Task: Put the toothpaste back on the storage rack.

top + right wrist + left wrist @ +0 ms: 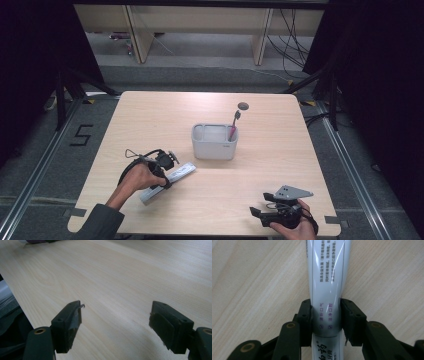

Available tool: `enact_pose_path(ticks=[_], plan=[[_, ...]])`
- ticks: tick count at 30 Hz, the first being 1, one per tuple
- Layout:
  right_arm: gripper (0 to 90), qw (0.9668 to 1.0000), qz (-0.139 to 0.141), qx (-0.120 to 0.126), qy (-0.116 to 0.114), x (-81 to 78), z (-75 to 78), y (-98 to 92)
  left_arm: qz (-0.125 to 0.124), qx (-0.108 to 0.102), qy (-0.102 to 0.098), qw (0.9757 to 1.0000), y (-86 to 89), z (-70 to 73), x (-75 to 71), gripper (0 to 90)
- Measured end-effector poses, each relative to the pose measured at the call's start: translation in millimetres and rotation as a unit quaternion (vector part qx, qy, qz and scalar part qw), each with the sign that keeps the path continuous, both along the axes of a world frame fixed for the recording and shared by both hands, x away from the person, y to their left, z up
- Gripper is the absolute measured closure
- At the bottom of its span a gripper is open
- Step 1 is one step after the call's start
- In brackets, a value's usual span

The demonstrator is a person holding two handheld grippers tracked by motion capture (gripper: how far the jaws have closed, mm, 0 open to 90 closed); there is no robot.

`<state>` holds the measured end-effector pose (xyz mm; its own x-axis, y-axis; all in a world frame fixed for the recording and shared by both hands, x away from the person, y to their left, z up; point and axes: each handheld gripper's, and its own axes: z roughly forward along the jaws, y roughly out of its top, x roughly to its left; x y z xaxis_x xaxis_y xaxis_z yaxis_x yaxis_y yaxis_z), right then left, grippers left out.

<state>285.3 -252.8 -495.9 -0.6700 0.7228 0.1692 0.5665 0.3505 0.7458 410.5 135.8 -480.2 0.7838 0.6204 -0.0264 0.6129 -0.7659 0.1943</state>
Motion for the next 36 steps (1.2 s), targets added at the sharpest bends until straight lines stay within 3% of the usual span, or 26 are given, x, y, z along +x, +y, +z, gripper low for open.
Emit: enact_pose_path(ticks=[4,7,8,10,14,16,24,25,32,34,36], plan=[[26.3,1.0000,0.001,0.002,0.000,0.4,-0.3,-0.1,-0.014,0.009,-0.002,0.9999,-2.4,1.7,-0.4,66.7],[26.3,0.9999,-0.002,0.006,0.011,-0.7,-0.5,0.8,-0.022,0.017,-0.014,0.9995,-4.8,2.8,-3.4,68.1],[26.3,1.0000,0.001,0.001,0.000,0.2,-0.4,0.0,-0.023,0.018,-0.015,0.9995,-5.2,3.0,-3.9,68.7],[26.3,1.0000,0.002,0.001,0.000,0.5,-0.6,-0.1,-0.023,0.019,-0.018,0.9994,-5.2,3.7,-4.8,69.4],[26.3,0.9998,-0.003,0.008,0.015,-0.9,-0.2,1.0,-0.029,0.019,-0.026,0.9991,-5.6,4.8,-6.8,70.6],[26.3,1.0000,0.000,0.002,0.001,0.7,-0.5,-0.6,-0.026,0.011,-0.030,0.9991,-4.6,4.9,-8.0,71.5],[26.4,1.0000,0.000,0.002,0.002,0.7,-0.6,-0.5,-0.025,-0.008,-0.046,0.9986,1.0,8.2,-11.2,72.1],[26.4,1.0000,-0.002,0.005,-0.002,1.4,-0.9,-0.5,-0.020,-0.022,-0.052,0.9982,4.5,11.5,-11.7,72.1],[26.4,0.9999,-0.009,0.011,0.008,0.2,-0.7,-0.1,-0.004,-0.045,-0.069,0.9966,15.7,18.8,-12.8,72.2],[26.4,1.0000,-0.005,0.006,0.000,1.9,-1.6,-0.6,-0.002,-0.056,-0.080,0.9953,20.2,23.1,-11.7,72.2],[26.6,1.0000,-0.007,0.004,-0.003,1.2,-1.0,-0.7,0.017,-0.077,-0.095,0.9923,25.3,28.7,-10.7,72.1]])
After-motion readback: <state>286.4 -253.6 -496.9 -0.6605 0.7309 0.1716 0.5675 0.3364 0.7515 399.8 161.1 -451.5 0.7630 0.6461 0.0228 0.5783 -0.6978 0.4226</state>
